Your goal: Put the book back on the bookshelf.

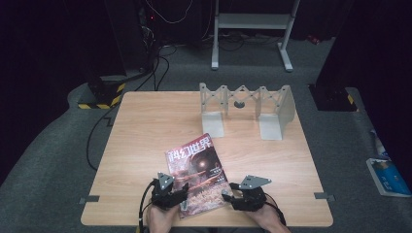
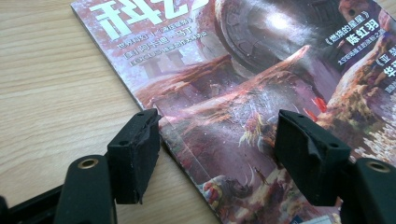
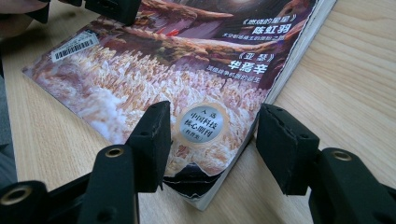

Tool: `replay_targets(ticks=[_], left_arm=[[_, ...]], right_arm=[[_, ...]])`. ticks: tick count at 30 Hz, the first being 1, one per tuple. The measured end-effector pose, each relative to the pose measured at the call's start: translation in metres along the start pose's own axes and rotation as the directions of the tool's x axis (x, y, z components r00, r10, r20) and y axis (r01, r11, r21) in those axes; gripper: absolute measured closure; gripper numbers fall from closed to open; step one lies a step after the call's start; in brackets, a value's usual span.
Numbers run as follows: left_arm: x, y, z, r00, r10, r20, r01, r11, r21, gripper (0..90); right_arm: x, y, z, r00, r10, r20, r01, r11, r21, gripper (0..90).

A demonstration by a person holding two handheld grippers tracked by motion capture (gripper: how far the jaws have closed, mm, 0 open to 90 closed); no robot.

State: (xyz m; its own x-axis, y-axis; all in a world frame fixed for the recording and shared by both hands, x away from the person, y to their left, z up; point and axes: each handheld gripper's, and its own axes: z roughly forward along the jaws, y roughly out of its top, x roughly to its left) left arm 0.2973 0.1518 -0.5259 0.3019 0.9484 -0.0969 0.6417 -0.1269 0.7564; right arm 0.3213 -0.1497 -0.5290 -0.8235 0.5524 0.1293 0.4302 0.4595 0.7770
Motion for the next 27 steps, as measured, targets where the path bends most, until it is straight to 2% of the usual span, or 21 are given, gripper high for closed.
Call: replay_targets(ticks=[7,16,27], left_arm=[[-0.007,0.004,0.006,0.9997,0.013,0.022,-0.013,0.9999,-0.005,32.0],[-0.015,0.011,0.014,0.9981,0.041,0.046,-0.042,0.9991,0.003,32.2],[-0.022,0.017,0.021,0.9959,0.059,0.068,-0.06,0.9981,0.012,32.2]], right_arm=[[-0.005,-0.001,-0.008,0.9998,0.018,0.013,-0.018,0.9995,0.027,45.4],[-0.013,-0.005,-0.018,0.9993,0.026,0.029,-0.027,0.9993,0.028,46.2],[-0.022,-0.004,-0.022,0.9966,0.042,0.071,-0.044,0.9987,0.024,48.4]])
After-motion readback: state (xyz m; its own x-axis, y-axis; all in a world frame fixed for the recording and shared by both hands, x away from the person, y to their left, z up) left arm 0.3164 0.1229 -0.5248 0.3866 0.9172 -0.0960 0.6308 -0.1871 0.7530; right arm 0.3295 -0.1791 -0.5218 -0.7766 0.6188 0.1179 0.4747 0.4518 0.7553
